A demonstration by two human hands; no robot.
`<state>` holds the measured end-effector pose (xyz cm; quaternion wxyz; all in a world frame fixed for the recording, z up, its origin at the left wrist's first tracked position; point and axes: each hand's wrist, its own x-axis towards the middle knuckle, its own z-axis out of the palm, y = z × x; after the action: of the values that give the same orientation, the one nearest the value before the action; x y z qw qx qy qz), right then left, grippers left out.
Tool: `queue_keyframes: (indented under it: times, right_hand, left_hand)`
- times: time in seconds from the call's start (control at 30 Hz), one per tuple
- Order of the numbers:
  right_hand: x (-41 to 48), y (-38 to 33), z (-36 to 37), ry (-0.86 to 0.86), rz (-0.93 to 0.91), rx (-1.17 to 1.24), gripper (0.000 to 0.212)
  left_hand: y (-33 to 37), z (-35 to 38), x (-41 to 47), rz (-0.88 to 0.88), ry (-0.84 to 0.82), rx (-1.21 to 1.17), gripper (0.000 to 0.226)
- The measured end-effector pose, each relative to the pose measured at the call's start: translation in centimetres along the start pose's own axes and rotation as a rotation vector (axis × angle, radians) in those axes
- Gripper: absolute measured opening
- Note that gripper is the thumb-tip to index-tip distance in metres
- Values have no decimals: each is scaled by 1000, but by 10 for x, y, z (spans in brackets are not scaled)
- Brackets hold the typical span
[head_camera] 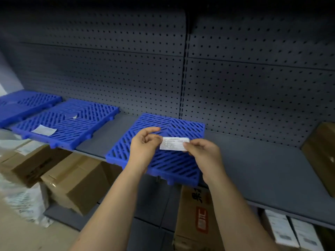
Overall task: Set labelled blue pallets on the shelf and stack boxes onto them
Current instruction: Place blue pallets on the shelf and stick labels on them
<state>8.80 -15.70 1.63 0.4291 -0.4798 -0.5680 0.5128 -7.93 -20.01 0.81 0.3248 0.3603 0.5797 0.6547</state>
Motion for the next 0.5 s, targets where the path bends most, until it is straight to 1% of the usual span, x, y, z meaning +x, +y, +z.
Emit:
queue_keyframes:
  times: [0.07, 0.17, 0.27, 0.37, 0.43, 0.5]
  right_hand:
    - [-6, 3, 26, 30, -52, -95, 8]
    - [-16, 15, 65, 125, -111, -267, 11]
    - [-29, 34, 97, 253, -198, -527, 21]
    - [-41, 42, 115, 378, -181, -754, 10]
    - [-46, 45, 123, 438, -166, -833, 9]
    - [-47, 52, 125, 476, -170, -820, 10]
  left_hand:
    - [-1, -27, 10, 26, -35, 53, 23]
    - [-9, -66, 22, 54, -87, 168, 26]
    - [-24, -95, 27, 179, -158, 354, 28]
    - [-35, -109, 28, 266, -236, 493, 30]
    - [-41, -111, 29, 324, -257, 576, 28]
    - [-47, -112, 31, 432, -263, 644, 25]
